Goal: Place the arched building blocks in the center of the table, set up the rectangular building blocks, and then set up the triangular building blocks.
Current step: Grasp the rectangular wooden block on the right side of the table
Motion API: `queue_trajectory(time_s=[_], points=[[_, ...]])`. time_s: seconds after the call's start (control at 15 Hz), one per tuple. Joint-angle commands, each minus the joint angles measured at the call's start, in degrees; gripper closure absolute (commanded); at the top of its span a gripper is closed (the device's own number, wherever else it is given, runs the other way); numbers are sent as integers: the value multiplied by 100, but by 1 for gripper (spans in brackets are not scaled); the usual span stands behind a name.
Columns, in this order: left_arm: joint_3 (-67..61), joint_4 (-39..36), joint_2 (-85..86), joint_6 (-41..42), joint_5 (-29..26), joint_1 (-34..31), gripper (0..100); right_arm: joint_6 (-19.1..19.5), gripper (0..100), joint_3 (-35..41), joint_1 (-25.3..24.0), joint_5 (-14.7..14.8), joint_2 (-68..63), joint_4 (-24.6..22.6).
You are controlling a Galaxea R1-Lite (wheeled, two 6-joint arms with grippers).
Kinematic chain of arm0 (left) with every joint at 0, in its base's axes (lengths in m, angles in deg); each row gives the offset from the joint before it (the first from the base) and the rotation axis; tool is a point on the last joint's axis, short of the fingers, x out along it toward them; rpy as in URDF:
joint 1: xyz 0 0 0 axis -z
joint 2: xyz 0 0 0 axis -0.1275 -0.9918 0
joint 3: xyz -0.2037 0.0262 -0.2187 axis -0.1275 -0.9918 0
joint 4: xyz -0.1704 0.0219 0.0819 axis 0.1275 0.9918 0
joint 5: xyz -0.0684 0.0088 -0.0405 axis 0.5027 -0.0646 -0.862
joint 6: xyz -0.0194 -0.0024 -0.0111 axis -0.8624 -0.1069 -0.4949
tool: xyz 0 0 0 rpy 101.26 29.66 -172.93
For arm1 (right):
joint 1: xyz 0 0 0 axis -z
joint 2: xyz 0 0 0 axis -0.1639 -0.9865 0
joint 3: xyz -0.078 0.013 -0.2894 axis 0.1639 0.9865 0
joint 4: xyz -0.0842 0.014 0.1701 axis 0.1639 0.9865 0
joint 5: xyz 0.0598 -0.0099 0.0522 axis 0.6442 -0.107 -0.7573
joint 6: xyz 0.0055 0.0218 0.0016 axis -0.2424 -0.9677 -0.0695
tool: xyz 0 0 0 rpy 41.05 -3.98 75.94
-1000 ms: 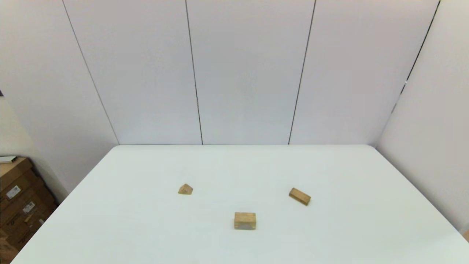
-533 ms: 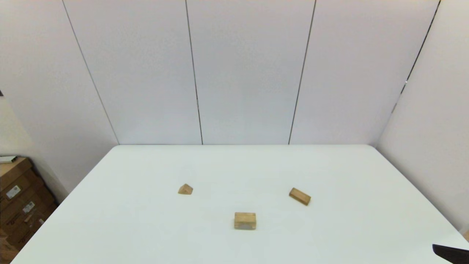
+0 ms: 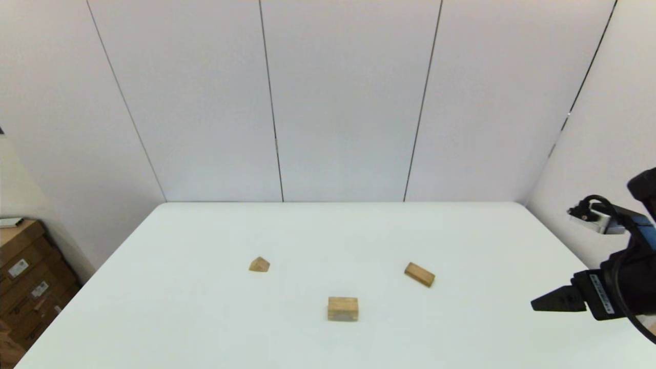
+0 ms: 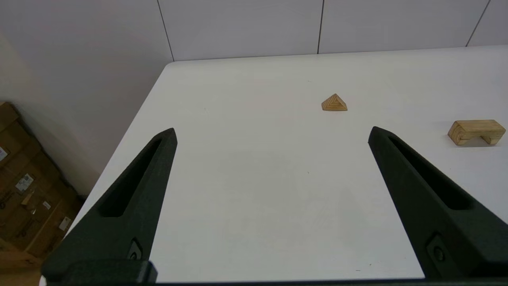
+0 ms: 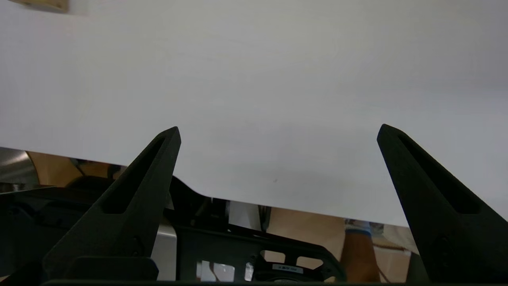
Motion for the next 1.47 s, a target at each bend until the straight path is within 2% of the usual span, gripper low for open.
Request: queue_trajectory(time_s=[0.07,0.13,0.33,0.93,1.2,1.47], points=[[0,1,-7,3,0,0,0,157,0,-428,-161,12,-1146,34],[0,1,-7,3,0,0,0,192,0,-472,-213,12,-1234,34],[0,1,-7,3,0,0,0,649,0,-516,-310,-23,-1506,43],[0,1,-7,3,0,0,0,772,0,-1544,-960,-32,-2886,43],[0,1,-7,3,0,0,0,1080,0,-2089,-1180,-32,-3545,43],[0,1,-7,3,0,0,0,1563,0,-2678,-1303,-32,-4126,43]])
